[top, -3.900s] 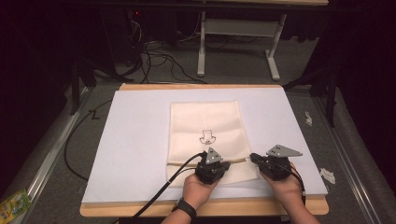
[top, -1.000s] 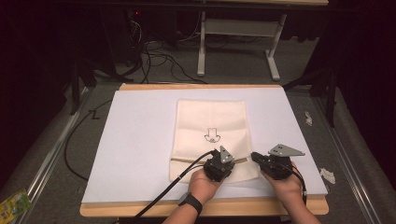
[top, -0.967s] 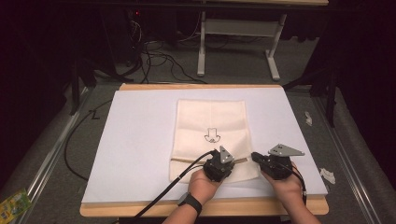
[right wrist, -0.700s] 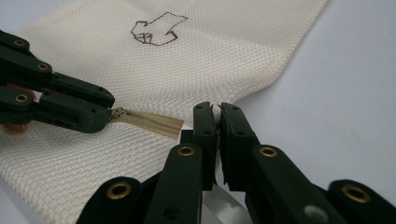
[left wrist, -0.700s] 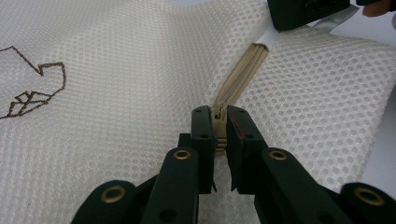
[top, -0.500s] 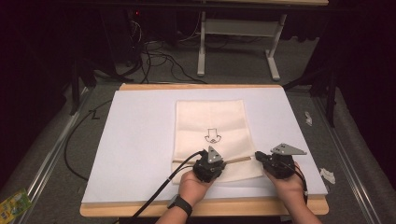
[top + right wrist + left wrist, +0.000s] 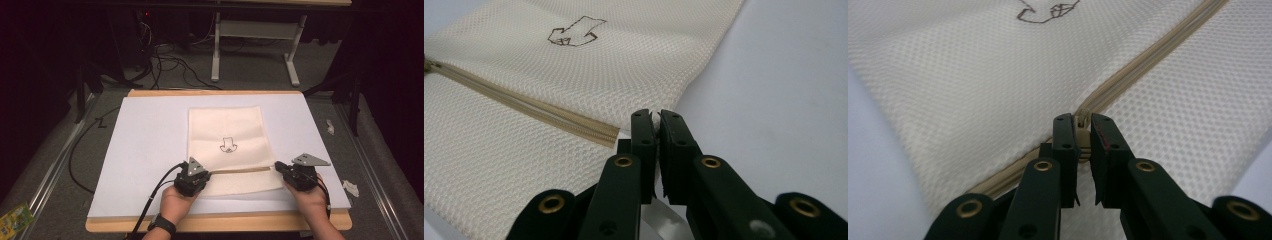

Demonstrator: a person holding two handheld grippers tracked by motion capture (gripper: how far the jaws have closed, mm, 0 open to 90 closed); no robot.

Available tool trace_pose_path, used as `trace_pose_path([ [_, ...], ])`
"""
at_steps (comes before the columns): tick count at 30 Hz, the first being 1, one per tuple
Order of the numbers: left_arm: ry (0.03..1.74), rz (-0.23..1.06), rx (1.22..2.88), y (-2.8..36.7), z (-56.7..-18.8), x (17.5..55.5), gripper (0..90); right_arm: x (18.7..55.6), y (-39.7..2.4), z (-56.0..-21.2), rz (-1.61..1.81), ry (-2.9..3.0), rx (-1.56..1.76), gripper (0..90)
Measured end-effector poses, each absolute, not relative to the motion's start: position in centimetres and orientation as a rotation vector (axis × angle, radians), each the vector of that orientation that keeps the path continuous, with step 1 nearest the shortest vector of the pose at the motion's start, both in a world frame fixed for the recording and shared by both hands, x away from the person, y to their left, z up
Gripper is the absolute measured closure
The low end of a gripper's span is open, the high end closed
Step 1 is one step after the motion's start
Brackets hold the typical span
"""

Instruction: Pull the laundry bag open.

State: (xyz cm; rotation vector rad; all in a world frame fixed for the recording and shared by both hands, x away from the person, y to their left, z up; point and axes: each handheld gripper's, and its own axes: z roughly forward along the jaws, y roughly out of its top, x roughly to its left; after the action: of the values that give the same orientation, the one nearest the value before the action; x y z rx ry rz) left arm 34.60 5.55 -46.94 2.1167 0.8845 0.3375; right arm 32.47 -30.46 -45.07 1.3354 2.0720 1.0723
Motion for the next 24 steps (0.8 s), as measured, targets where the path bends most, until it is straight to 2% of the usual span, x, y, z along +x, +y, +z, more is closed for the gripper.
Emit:
trace_pose_path([
  [9,0.888,0.369,2.122,8.0,-46.2,33.8,82.2,32.5,-29.9,-45.1,1.048,2.083,1.320,87.5],
  [14,0.961,0.389,2.101,10.8,-46.6,33.8,82.2,32.7,-30.4,-45.1,1.039,2.062,1.331,87.5],
  [17,0.996,0.335,2.035,12.7,-46.9,34.0,82.1,32.9,-31.4,-45.1,1.085,2.044,1.374,87.4],
  [20,1.022,0.385,2.033,12.5,-46.8,34.3,82.1,32.5,-30.4,-45.0,1.032,2.060,1.318,87.4],
  [24,1.045,0.355,2.013,12.8,-47.2,34.8,81.9,32.3,-30.3,-45.0,1.063,2.072,1.315,87.0],
])
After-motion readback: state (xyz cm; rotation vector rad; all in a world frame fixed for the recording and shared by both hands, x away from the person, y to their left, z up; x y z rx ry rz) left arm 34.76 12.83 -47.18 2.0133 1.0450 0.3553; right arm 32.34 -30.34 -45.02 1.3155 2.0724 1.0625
